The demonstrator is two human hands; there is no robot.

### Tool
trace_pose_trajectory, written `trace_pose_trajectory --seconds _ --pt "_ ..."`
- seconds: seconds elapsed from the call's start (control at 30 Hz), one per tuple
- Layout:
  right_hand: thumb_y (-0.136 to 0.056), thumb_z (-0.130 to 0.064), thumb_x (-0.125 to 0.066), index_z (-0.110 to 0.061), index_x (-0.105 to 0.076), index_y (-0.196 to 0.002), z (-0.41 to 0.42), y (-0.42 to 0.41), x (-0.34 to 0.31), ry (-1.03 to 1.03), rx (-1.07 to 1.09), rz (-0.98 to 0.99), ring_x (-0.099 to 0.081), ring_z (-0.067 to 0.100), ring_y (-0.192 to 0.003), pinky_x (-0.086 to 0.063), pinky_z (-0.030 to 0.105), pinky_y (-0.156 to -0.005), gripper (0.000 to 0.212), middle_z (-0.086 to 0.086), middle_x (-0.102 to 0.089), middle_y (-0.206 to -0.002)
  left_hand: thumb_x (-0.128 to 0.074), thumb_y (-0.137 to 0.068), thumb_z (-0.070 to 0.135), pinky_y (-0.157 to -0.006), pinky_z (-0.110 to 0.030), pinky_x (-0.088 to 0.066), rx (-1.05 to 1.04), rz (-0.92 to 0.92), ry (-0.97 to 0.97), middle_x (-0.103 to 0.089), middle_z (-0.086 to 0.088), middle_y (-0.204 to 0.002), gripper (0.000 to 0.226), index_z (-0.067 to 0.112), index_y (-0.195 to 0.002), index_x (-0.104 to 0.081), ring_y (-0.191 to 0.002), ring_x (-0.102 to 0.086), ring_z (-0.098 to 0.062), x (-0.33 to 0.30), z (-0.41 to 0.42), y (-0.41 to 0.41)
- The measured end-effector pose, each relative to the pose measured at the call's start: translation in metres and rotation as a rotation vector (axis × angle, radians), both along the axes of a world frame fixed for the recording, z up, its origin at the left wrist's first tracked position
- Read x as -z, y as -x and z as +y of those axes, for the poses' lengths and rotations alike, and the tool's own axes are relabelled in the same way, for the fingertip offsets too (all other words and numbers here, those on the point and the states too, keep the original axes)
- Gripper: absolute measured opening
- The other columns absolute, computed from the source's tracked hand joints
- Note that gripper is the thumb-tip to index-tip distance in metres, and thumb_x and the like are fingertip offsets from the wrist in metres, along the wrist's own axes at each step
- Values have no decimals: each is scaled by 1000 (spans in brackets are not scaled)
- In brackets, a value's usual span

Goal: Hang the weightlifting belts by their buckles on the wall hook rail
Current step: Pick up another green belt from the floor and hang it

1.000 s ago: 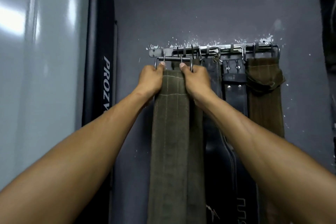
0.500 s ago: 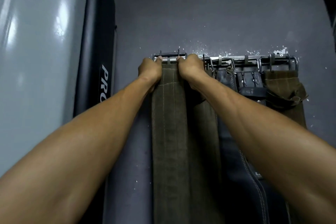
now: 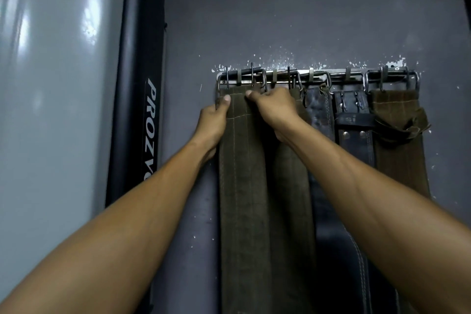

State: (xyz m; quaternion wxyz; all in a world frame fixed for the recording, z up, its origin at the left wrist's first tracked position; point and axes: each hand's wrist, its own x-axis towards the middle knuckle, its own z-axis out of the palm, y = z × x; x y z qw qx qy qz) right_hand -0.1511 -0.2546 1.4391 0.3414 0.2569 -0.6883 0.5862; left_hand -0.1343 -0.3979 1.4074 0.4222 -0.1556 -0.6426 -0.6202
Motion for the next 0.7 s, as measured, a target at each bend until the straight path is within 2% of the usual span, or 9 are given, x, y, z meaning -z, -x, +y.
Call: trace_pose_trajectory --seconds 0.1,0.13,0.2,0.27,0.33,0.4,0.43,0.57,0.7 --pt "-93 -42 -75 -8 -75 -101 3 -2 4 -43 -77 -32 -76 27 -92 -63 40 -86 34 7 -79 -100 -52 -107 29 -77 -33 -63 122 20 -54 -79 -8 -91 29 9 -102 -72 -82 -77 -20 19 -1 -8" --pt "-94 -40 -75 -8 -75 -103 4 -4 5 -31 -123 -45 -76 25 -90 -64 37 -82 33 6 -79 -100 -52 -107 27 -78 -35 -64 152 30 -82 -79 -10 -93 29 7 -103 -72 -81 -77 -20 21 1 -13" --pt "-94 -39 -74 -12 -75 -101 5 -7 15 -12 -235 -84 -76 15 -80 -59 22 -59 29 0 -80 -92 -50 -108 26 -84 -38 -63 224 18 -110 -78 -16 -102 32 1 -113 -70 -89 -77 -23 32 4 -20" --pt "-95 -41 -72 -15 -73 -98 6 -6 41 -48 -300 -133 -76 8 -75 -52 16 -52 26 -5 -80 -87 -48 -108 25 -93 -40 -60 232 -45 -80 -75 -21 -115 36 -2 -123 -67 -103 -75 -29 57 6 -23" --pt "-100 -35 -67 -14 -75 -102 6 -3 72 -82 -319 -141 -79 14 -87 -62 25 -69 23 -1 -82 -93 -48 -108 23 -94 -39 -59 211 -74 -48 -73 -23 -120 37 -5 -126 -64 -109 -72 -31 82 7 -24" --pt "-103 -34 -63 -13 -78 -106 8 -3 90 -39 -319 -104 -78 20 -99 -63 40 -90 26 2 -82 -101 -49 -108 22 -90 -38 -60 204 -46 -77 -74 -23 -116 36 -7 -124 -64 -102 -73 -29 88 8 -26" --pt "-103 -34 -62 -13 -78 -108 10 -5 96 -11 -340 -83 -78 20 -100 -62 43 -94 27 2 -82 -102 -49 -108 23 -88 -37 -61 217 -33 -91 -75 -21 -113 36 -5 -122 -67 -99 -73 -27 89 9 -28" --pt "-101 -37 -64 -17 -77 -112 18 -13 127 -28 -374 -75 -78 17 -101 -61 46 -97 26 0 -82 -104 -50 -107 29 -88 -35 -61 256 -94 -33 -78 -11 -113 31 10 -120 -72 -103 -76 -21 125 14 -34" --pt "-102 -37 -63 -12 -75 -96 28 -15 162 -37 -333 -78 -78 22 -97 -61 51 -94 29 5 -81 -96 -52 -106 27 -88 -35 -59 220 -84 -36 -79 -13 -111 29 9 -117 -72 -102 -76 -22 163 13 -36"
